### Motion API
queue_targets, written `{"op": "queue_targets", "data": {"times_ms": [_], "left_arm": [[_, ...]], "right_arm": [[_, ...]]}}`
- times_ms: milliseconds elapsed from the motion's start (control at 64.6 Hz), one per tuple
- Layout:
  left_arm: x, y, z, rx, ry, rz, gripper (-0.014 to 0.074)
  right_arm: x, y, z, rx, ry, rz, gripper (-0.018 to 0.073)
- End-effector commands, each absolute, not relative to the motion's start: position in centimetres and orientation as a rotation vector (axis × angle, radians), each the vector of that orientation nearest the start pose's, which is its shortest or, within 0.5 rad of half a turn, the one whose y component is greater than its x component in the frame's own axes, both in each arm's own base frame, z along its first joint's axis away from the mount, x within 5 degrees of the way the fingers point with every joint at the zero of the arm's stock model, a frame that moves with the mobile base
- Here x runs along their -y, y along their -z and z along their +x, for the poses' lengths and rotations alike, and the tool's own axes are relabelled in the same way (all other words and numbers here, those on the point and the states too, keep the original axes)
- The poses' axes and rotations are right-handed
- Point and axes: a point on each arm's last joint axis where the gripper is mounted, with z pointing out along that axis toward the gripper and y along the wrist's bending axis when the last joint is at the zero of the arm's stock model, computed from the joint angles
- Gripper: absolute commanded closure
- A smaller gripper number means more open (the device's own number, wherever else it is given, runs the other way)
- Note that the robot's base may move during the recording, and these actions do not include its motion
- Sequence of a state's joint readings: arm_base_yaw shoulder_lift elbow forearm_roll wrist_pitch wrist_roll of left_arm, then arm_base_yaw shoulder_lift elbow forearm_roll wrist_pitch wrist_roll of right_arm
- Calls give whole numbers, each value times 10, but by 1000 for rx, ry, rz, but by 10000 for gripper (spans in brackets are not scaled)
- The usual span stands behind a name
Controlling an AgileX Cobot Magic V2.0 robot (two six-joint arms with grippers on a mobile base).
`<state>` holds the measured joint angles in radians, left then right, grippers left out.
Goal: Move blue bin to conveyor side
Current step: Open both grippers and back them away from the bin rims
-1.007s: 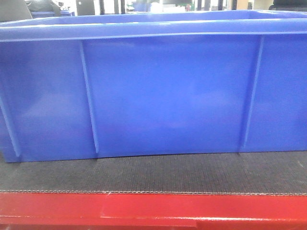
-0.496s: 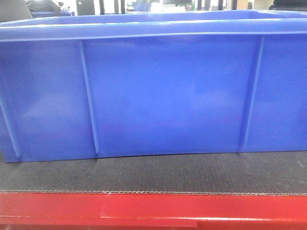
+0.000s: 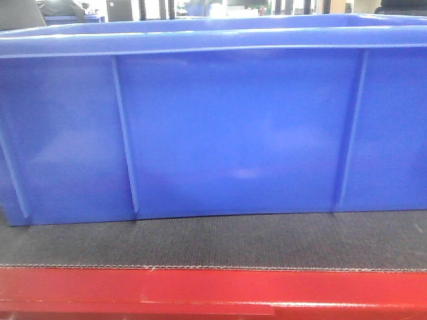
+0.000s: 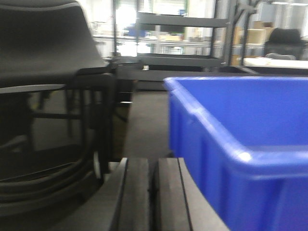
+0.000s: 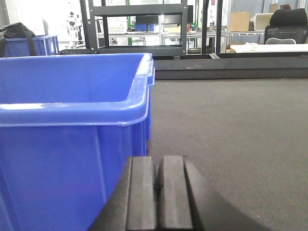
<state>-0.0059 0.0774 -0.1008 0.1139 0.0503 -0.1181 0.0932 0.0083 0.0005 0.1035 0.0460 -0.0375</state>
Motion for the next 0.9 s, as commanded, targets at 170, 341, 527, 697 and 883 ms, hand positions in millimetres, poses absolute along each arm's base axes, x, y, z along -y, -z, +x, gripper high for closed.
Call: {"op": "queue_targets", "data": {"times_ms": [170,341,527,697,883], "left_arm": [[-2,-209,56,-1535,-34,-26,610],[-2,-210,56,-1518,-67,11,610],[-2,-211,56,-1512,-69,13,610],[-2,-211,56,-1512,-71,17,610],[1,-211,56,-1509,-65,78,610]], "right_arm": [[-5,-211,56,-1504,-118,-26,648],[-5,-211,56,-1504,-118,-26,648],[-5,-211,56,-1504,-118,-26,648],[-5,-211,56,-1504,-118,-26,648],[-5,-211,56,-1504,-118,-26,648]]}}
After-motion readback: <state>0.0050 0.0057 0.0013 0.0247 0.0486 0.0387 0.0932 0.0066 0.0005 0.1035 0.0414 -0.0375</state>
